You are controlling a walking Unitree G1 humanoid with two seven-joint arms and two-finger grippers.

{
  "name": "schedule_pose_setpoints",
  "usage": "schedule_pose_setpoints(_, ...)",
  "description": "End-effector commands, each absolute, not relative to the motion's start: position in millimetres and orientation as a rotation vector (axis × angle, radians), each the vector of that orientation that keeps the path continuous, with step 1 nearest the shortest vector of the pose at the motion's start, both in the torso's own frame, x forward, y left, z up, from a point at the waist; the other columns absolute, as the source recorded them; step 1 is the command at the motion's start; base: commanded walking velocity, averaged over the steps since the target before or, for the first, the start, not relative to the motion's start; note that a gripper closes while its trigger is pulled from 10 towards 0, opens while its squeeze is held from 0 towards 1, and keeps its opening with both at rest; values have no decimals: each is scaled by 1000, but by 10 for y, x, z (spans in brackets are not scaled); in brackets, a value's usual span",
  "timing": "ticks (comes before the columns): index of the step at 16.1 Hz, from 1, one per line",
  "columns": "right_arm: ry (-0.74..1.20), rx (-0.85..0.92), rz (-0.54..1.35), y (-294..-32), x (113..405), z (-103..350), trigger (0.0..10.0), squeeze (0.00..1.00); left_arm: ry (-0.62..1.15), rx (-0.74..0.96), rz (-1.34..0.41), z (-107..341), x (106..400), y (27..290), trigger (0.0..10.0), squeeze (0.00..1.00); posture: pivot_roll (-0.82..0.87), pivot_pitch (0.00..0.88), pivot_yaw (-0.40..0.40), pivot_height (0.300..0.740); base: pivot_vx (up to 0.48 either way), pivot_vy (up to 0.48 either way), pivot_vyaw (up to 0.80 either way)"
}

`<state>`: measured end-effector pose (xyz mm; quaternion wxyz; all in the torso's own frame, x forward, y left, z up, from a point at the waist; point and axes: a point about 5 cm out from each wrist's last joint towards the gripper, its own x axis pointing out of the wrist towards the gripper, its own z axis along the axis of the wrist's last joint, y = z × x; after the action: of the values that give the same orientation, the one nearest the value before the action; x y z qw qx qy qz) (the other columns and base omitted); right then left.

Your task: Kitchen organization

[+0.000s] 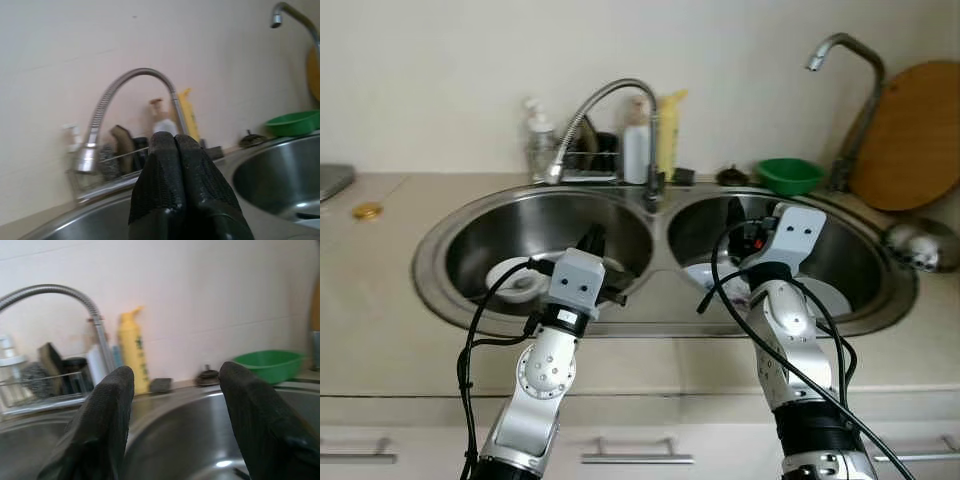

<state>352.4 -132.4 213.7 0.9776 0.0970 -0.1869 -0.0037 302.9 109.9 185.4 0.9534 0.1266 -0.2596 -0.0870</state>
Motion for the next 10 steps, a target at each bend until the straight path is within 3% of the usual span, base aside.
schedule_pose_setpoints(1, -405, 193, 7, -1267, 3498, 2189, 10000, 0, -555, 270, -168, 1915, 3026, 1129, 10000, 0, 43, 0, -9, 740, 0, 480, 0)
schedule_pose_setpoints(10, -391, 161, 29, -1212, 3463, 2117, 10000, 0, -553, 275, -171, 1905, 3015, 1127, 10000, 0, 42, 0, -9, 740, 0, 480, 0)
